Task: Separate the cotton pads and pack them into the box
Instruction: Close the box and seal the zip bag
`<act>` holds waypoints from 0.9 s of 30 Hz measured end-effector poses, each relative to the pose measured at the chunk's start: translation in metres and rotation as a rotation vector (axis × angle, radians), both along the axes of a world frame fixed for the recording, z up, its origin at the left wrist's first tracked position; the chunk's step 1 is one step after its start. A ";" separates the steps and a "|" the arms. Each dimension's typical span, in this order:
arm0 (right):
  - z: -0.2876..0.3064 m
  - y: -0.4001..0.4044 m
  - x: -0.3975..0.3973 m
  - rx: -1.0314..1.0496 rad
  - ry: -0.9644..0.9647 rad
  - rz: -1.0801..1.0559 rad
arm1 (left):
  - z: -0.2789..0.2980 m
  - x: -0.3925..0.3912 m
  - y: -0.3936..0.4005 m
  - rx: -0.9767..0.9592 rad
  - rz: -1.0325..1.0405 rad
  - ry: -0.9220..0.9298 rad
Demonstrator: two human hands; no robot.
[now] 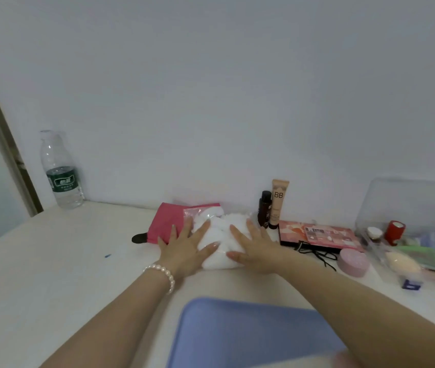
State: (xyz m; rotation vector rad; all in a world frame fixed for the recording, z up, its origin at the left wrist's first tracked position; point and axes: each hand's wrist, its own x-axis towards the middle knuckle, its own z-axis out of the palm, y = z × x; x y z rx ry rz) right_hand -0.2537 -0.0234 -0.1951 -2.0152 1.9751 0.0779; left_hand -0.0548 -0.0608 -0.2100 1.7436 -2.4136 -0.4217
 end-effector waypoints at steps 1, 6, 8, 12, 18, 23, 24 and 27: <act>0.001 0.000 0.000 0.011 -0.007 0.000 | 0.001 -0.001 0.000 0.000 0.003 -0.021; 0.031 0.023 -0.024 -0.047 -0.085 -0.004 | 0.023 -0.001 0.026 -0.090 0.035 -0.033; 0.053 0.056 -0.040 -0.106 -0.140 0.035 | 0.039 0.006 0.059 -0.103 -0.061 -0.015; 0.086 0.173 -0.064 -0.017 -0.246 0.056 | 0.052 0.027 0.154 0.185 -0.380 0.117; 0.065 0.305 -0.056 0.086 -0.310 0.115 | 0.038 0.034 0.273 0.192 -0.331 0.236; 0.020 0.318 -0.042 -0.234 -0.412 -0.037 | 0.034 0.019 0.255 0.280 -0.280 0.478; 0.018 0.313 -0.043 -0.264 -0.413 -0.086 | 0.031 0.015 0.246 0.266 -0.284 0.514; 0.021 0.293 -0.049 -0.313 -0.366 -0.160 | 0.031 -0.003 0.220 0.196 -0.273 0.518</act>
